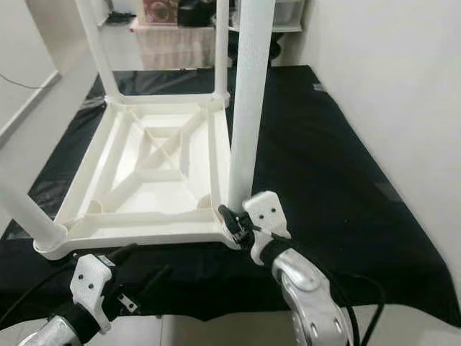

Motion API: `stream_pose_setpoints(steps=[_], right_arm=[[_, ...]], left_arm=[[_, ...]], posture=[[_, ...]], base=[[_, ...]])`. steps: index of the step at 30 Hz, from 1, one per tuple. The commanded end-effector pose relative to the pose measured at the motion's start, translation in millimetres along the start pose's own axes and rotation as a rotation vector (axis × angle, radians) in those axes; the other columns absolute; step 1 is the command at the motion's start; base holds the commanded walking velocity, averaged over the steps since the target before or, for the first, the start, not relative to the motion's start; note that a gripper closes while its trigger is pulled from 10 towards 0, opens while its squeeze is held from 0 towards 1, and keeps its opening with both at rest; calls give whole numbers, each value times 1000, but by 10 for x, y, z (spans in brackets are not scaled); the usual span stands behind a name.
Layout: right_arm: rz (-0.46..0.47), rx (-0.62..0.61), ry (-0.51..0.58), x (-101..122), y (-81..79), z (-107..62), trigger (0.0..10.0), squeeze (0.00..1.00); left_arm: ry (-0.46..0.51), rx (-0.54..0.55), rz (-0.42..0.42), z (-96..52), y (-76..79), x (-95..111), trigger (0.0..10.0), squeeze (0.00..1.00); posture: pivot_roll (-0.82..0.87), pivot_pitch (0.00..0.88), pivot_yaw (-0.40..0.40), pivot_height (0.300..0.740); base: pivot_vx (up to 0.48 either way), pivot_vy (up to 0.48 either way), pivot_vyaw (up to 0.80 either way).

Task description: Building children table

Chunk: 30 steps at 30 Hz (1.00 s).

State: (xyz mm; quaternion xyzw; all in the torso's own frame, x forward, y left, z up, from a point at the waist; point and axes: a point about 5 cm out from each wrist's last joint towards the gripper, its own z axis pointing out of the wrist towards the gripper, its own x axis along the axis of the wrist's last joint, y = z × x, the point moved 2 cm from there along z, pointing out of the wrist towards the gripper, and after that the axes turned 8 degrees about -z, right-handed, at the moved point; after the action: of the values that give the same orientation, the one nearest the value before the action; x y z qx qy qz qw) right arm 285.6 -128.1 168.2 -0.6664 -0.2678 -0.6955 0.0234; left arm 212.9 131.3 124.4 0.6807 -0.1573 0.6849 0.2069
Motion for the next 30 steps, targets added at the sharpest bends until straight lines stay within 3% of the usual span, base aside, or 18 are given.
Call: stream_pose_setpoints(steps=[1,3,4,8,9,12,13,15,16,17,21,22,23,24,30], right_arm=[[15,-16,-100,-183,-40,80,10000,0],[53,-6,-75,-133,-77,117,10000,0],[97,63,-16,-23,-150,156,10000,1000],[113,207,104,176,-221,219,10000,1000],[84,352,200,324,-248,252,10000,1000],[43,491,258,411,-276,268,10000,1000],[19,559,272,424,-281,285,10000,494],[3,603,280,428,-280,294,10000,494],[-22,626,279,413,-247,340,10000,0],[-38,648,273,388,-170,464,10000,0],[-38,703,275,390,-132,560,10000,0],[-30,754,275,398,-131,588,4353,0],[-23,799,276,405,-129,607,1765,0],[-27,840,269,400,-122,629,0,0],[-71,891,232,342,-65,706,0,0]], left_arm=[[-17,11,-6,19,-2,-46,10000,0],[-15,11,-5,26,-2,-43,10000,0],[-12,9,-3,34,2,-38,10000,0],[-5,6,-2,63,5,-11,10000,0],[2,4,-5,89,10,10,10000,0],[5,4,-6,107,15,14,10000,0],[6,4,-7,114,18,11,10000,0],[6,4,-7,117,21,8,10000,0],[6,4,-7,119,29,4,10000,0],[6,4,-9,110,44,-11,10000,0],[3,3,-11,90,55,-29,10000,0],[-2,-4,-11,84,61,-36,10000,0],[-5,-10,-12,79,66,-43,10000,0],[-9,-15,-13,78,71,-51,10000,0],[-13,-25,-15,118,74,-64,10000,0]], posture=[[-6,177,-10,740],[-6,177,-10,740],[-9,177,-12,740],[-15,176,-11,740],[-16,177,-13,740],[-13,177,-14,740],[-8,179,-15,740],[-5,179,-15,740],[7,180,-16,740],[14,180,-15,740],[33,176,-8,740],[39,177,-7,740],[40,177,-8,740],[45,176,-9,740],[56,173,-14,740]], base=[[0,0,0],[0,0,0],[0,0,0],[0,0,0],[0,0,0],[0,0,0],[0,0,0],[0,0,0],[0,0,0],[0,0,0],[0,0,0],[0,0,0],[0,0,0],[0,0,0],[0,0,0]])
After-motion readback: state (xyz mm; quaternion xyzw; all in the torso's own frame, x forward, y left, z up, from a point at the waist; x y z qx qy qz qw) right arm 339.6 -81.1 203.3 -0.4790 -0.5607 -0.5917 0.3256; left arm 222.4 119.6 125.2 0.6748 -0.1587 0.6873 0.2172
